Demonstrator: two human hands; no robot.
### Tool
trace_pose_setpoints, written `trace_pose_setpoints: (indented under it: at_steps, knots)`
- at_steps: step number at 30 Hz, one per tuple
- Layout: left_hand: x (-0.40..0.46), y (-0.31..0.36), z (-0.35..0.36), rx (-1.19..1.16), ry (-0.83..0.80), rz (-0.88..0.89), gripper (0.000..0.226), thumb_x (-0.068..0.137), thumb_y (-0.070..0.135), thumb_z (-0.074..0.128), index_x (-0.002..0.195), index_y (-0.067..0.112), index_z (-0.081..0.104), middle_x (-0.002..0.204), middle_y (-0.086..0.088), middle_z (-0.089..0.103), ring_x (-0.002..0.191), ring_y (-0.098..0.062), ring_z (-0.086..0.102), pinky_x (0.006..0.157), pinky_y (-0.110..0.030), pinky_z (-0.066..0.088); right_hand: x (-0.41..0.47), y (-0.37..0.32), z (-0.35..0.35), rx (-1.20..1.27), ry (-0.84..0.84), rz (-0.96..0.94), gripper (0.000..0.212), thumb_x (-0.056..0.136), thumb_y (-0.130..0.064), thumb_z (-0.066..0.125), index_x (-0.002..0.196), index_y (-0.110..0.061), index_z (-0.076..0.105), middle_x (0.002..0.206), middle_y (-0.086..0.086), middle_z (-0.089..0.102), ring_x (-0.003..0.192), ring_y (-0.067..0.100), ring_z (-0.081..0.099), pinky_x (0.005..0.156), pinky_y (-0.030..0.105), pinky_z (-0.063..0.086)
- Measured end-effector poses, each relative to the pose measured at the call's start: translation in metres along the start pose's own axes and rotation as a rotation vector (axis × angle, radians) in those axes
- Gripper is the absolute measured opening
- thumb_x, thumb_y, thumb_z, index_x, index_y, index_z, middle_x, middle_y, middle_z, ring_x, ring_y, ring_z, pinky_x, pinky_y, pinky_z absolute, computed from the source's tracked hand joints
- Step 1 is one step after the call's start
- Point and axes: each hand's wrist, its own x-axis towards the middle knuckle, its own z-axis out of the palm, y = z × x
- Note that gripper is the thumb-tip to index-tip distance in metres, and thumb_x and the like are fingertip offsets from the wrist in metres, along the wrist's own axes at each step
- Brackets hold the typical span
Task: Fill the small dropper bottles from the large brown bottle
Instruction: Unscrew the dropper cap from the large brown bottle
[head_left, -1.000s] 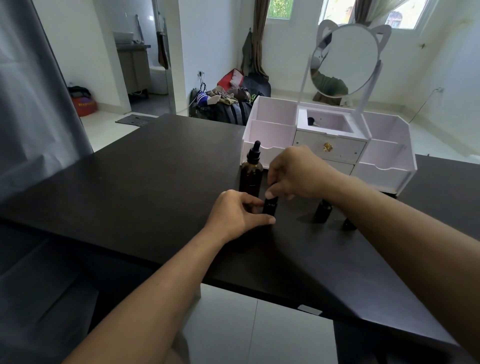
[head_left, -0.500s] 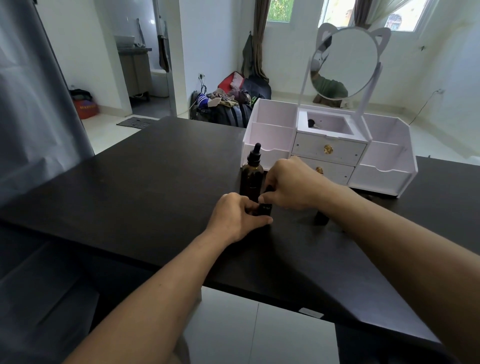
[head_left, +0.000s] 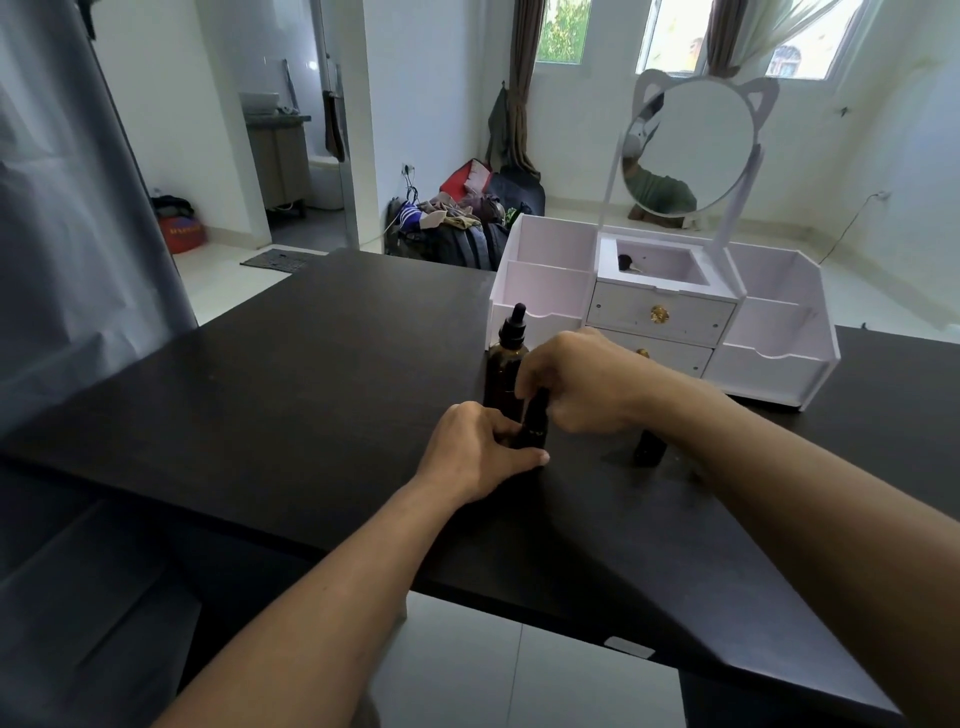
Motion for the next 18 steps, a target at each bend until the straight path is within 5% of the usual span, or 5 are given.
trace_pose_setpoints:
  at_steps: [3, 8, 11, 14, 18]
  knots:
    - [0.001, -0.001, 0.001, -0.013, -0.005, -0.013, 0.044, 0.066, 0.046, 0.085, 0.098, 0.017, 0.077, 0.092, 0.0, 0.074, 0.089, -0.012, 0.068, 0.084, -0.033, 0.056, 0.0, -0.002, 0.008, -0.006, 0.087, 0.063, 0.025, 0.085, -0.038, 0.072, 0.086, -0.013, 0.074, 0.077, 0.002, 0.068, 0.071, 0.017, 0.064, 0.06, 0.023, 0.047]
    - [0.0, 0.0, 0.0, 0.002, 0.007, 0.005, 0.046, 0.066, 0.045, 0.085, 0.1, 0.016, 0.077, 0.08, 0.005, 0.068, 0.081, -0.01, 0.065, 0.072, -0.023, 0.049, 0.003, -0.005, 0.01, -0.028, 0.052, 0.046, 0.01, 0.085, -0.015, 0.067, 0.093, -0.014, 0.073, 0.089, 0.002, 0.07, 0.08, 0.018, 0.064, 0.066, 0.023, 0.051]
    - [0.0, -0.002, -0.001, 0.002, 0.007, 0.015, 0.044, 0.067, 0.044, 0.085, 0.101, 0.017, 0.076, 0.077, 0.008, 0.064, 0.076, -0.006, 0.06, 0.07, -0.021, 0.046, 0.001, -0.006, 0.006, -0.015, 0.025, 0.018, 0.025, 0.077, -0.006, 0.065, 0.096, -0.02, 0.074, 0.093, -0.003, 0.069, 0.086, 0.017, 0.064, 0.076, 0.029, 0.056]
    - [0.0, -0.002, -0.002, -0.001, -0.005, 0.02, 0.043, 0.068, 0.044, 0.084, 0.1, 0.016, 0.075, 0.085, 0.004, 0.069, 0.078, -0.007, 0.063, 0.073, -0.023, 0.05, 0.002, -0.005, 0.008, 0.002, 0.091, 0.041, 0.012, 0.084, -0.021, 0.069, 0.095, -0.019, 0.071, 0.088, -0.002, 0.067, 0.078, 0.014, 0.063, 0.064, 0.02, 0.048]
    - [0.0, 0.0, -0.003, -0.015, -0.021, 0.019, 0.043, 0.069, 0.043, 0.084, 0.101, 0.016, 0.075, 0.084, 0.009, 0.065, 0.082, -0.006, 0.062, 0.078, -0.024, 0.052, 0.003, -0.004, 0.012, -0.049, 0.105, 0.061, 0.021, 0.091, -0.035, 0.066, 0.09, -0.015, 0.071, 0.076, 0.001, 0.067, 0.064, 0.012, 0.06, 0.055, 0.018, 0.04]
